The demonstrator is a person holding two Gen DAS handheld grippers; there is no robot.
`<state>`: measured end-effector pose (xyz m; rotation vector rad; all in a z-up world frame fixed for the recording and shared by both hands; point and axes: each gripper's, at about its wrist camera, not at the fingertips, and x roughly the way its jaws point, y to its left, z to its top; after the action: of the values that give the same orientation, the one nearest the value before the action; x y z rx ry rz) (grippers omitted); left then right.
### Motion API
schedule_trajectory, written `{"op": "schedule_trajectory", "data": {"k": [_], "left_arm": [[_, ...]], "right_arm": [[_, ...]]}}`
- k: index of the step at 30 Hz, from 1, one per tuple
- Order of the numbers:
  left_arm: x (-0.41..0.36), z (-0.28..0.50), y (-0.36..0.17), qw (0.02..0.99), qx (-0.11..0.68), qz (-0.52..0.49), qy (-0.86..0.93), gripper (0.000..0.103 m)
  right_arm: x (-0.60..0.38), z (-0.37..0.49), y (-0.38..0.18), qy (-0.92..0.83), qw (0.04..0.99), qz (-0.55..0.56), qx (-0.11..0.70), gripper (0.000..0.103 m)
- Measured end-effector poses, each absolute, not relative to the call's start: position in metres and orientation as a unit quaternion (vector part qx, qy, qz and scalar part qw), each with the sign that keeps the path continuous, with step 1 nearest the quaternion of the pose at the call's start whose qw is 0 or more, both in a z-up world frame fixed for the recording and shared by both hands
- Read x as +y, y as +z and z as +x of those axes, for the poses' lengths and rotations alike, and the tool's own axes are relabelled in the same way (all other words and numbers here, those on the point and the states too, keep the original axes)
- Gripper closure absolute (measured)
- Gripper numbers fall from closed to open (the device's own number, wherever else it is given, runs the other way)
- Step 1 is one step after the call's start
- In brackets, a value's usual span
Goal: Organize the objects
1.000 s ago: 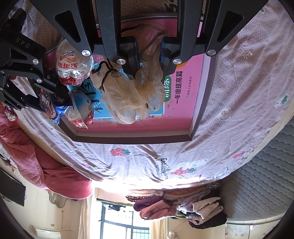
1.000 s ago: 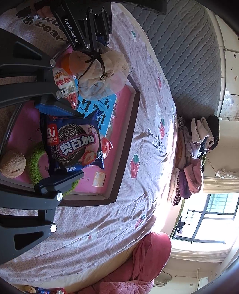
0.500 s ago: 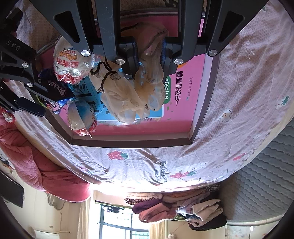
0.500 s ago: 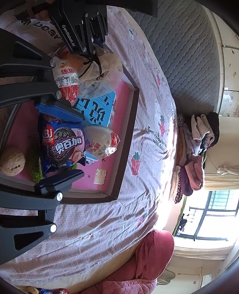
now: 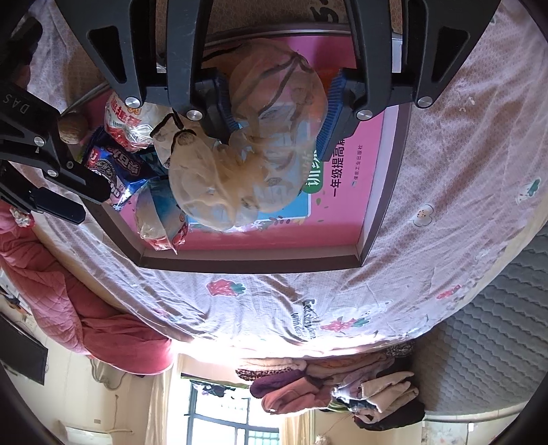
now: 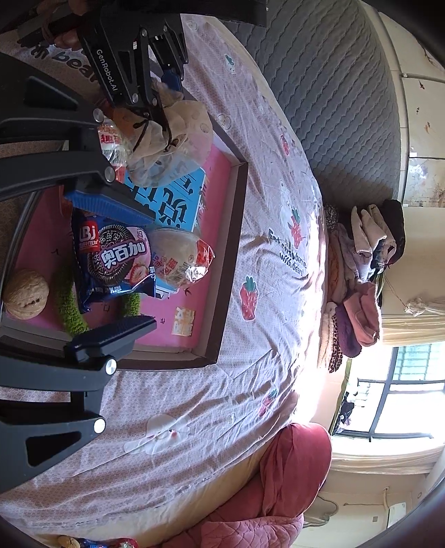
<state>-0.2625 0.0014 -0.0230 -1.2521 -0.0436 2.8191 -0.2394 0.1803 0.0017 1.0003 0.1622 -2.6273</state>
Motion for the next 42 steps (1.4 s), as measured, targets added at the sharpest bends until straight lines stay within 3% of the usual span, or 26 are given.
{"op": "schedule_trajectory", "data": {"k": [2,13,42], "left_arm": [[0.000,-0.261,-0.021,0.027,-0.017,-0.406,0.913,0.045],[-0.007,-0.267,-0.008,0.015,-0.026,-0.431,0.902,0.035],[-0.009,-0.234,0.050,0.006,-0.027,-0.391,0.920,0.028]], "right_arm": [[0.180,-0.240,0.003,-0.921,0.162,0.349,0.055,0.048],[0.183,-0.236,0.012,-0.925,0.165,0.341,0.042,0.048],[0.185,-0.213,0.047,-0.933,0.179,0.309,0.030,0.045]]}}
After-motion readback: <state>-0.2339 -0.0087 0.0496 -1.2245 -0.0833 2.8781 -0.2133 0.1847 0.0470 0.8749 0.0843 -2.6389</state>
